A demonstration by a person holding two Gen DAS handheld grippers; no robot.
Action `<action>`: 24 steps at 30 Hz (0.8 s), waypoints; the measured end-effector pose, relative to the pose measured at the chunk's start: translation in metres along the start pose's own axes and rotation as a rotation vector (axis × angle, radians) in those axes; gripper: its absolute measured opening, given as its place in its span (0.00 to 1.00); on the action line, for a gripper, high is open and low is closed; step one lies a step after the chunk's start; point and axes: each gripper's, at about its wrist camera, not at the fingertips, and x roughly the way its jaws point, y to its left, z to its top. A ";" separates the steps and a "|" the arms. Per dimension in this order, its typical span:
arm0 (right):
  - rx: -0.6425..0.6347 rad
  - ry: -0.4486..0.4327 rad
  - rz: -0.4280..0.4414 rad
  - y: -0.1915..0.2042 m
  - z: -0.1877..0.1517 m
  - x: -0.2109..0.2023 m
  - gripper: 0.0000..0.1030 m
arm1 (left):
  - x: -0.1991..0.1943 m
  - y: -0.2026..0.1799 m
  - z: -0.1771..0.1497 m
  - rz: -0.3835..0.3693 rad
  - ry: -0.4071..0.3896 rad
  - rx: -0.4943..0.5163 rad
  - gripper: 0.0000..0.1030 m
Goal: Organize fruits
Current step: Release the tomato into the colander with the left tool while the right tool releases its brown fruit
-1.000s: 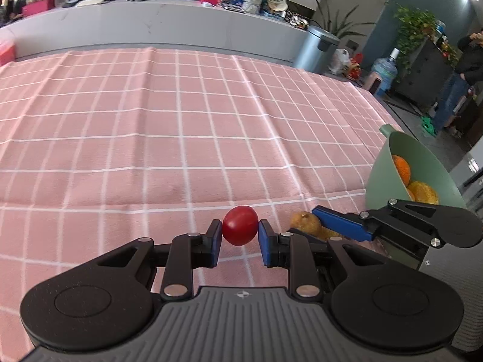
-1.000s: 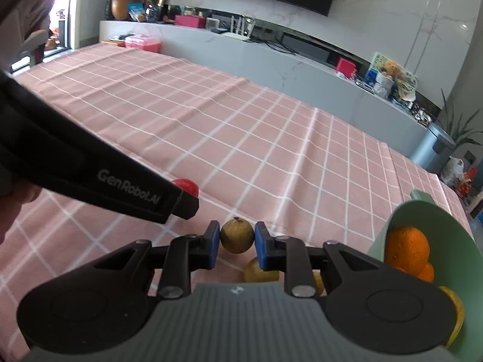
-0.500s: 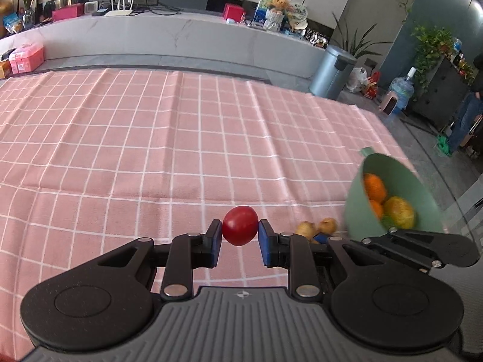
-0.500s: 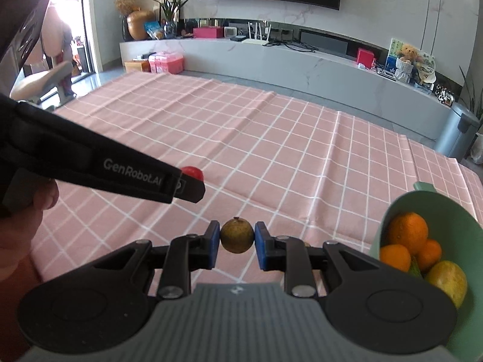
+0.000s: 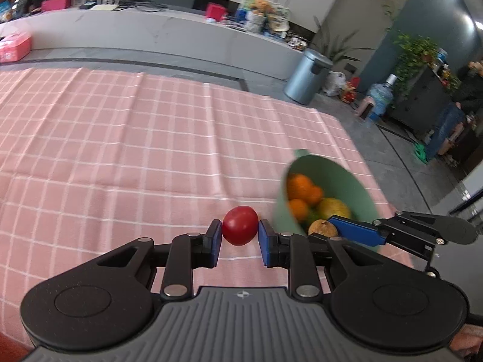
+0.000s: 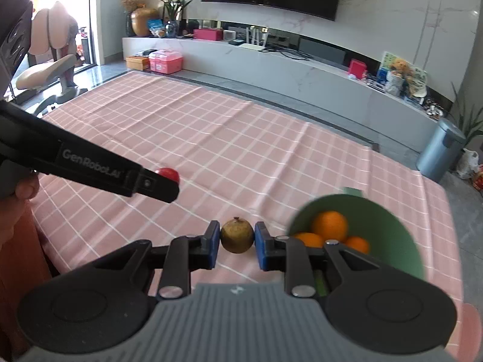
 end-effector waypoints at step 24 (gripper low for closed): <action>-0.008 0.306 -0.096 -0.125 -0.018 0.010 0.20 | 0.103 -0.104 0.026 -0.106 0.209 0.060 0.28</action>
